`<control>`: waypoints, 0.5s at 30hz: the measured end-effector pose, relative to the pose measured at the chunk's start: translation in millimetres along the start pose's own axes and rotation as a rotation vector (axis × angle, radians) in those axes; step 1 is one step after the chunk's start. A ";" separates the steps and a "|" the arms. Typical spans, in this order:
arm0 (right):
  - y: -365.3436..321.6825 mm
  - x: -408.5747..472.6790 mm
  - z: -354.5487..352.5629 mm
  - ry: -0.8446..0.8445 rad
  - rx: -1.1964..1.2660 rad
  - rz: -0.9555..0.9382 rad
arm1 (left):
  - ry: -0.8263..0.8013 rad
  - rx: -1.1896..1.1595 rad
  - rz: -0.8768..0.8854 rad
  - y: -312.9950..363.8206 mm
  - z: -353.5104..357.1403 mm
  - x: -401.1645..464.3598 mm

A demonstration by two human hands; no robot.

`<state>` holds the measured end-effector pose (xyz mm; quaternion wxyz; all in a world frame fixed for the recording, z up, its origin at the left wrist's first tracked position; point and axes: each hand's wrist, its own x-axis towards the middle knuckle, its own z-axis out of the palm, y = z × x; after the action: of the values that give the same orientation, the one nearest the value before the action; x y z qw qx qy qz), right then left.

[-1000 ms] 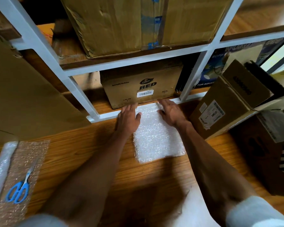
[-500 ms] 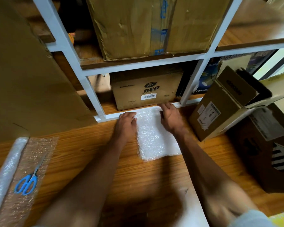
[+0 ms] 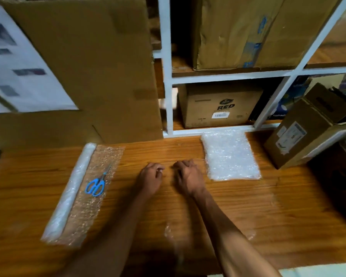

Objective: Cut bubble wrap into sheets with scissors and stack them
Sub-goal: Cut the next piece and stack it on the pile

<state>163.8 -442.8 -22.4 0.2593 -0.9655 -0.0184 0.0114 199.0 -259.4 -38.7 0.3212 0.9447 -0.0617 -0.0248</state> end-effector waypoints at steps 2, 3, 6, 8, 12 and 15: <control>-35.1 -6.0 20.4 -0.050 0.047 -0.018 | -0.002 0.018 -0.008 -30.8 -22.9 -14.4; -55.8 -9.7 29.9 -0.069 0.072 -0.023 | 0.003 0.014 -0.006 -48.6 -35.7 -22.6; -107.0 -16.9 59.1 -0.092 0.123 -0.015 | 0.015 -0.009 0.007 -95.8 -72.3 -44.9; -141.3 -20.5 80.0 -0.095 0.142 -0.006 | 0.051 -0.027 -0.005 -127.3 -95.9 -57.9; -199.7 -27.0 115.8 -0.148 0.159 0.050 | 0.111 0.039 -0.013 -178.9 -130.5 -72.2; -236.2 -36.8 141.5 -0.177 0.152 0.077 | 0.058 0.183 0.037 -210.1 -144.6 -78.9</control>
<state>115.6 -169.3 -26.0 0.3284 -0.9384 -0.0031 0.1079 154.5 3.6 -51.7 0.2355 0.9691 -0.0719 0.0142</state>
